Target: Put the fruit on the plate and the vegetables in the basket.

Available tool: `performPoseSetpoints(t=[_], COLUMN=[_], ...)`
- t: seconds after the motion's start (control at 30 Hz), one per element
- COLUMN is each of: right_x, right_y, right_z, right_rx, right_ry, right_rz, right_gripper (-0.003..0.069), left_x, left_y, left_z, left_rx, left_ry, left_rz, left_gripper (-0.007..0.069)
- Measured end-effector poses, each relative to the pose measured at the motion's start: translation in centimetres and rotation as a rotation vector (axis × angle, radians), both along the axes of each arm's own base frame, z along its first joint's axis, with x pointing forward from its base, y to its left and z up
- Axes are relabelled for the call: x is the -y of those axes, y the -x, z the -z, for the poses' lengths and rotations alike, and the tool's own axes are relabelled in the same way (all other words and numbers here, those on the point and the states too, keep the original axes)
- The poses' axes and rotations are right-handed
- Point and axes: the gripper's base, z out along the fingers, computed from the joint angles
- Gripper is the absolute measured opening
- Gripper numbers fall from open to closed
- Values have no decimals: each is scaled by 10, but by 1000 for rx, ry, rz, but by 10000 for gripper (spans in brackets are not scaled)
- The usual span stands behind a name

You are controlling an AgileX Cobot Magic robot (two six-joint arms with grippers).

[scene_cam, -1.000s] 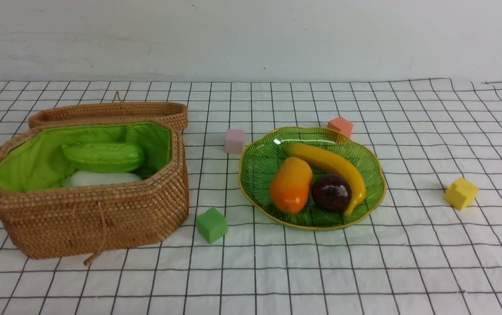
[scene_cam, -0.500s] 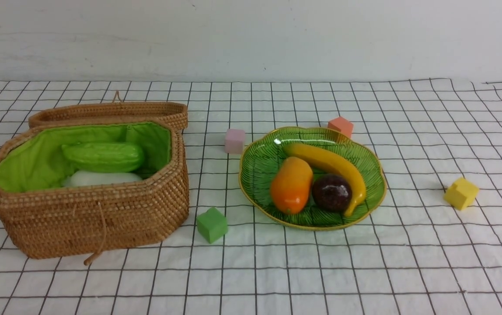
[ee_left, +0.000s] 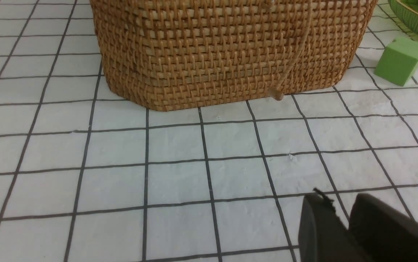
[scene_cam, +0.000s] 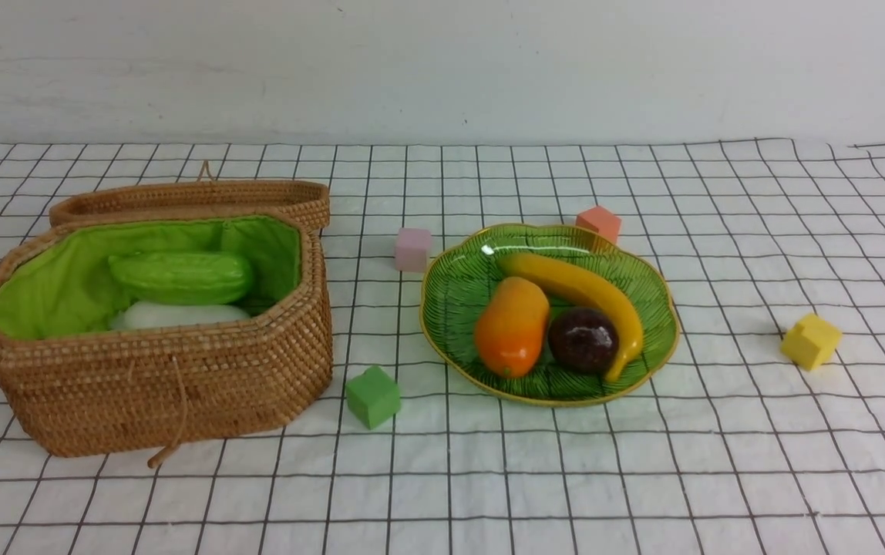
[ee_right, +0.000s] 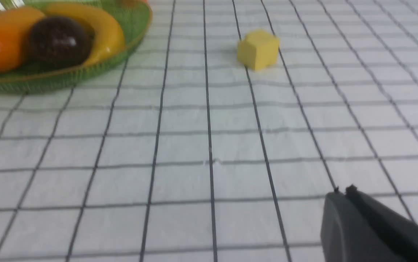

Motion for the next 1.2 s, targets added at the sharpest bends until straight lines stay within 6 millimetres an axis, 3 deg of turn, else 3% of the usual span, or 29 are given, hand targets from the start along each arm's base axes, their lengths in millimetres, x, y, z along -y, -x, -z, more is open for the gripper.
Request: performPoseSetpoints(t=[1.2], right_x=[0], right_y=[-1], right_z=[-1], right_rx=[42], right_ry=[-18], right_rz=[12], right_gripper=[43], left_x=[0], left_y=[0], left_z=[-1], left_rx=[9], left_ry=[1], left_rz=[-1], left_gripper=[156])
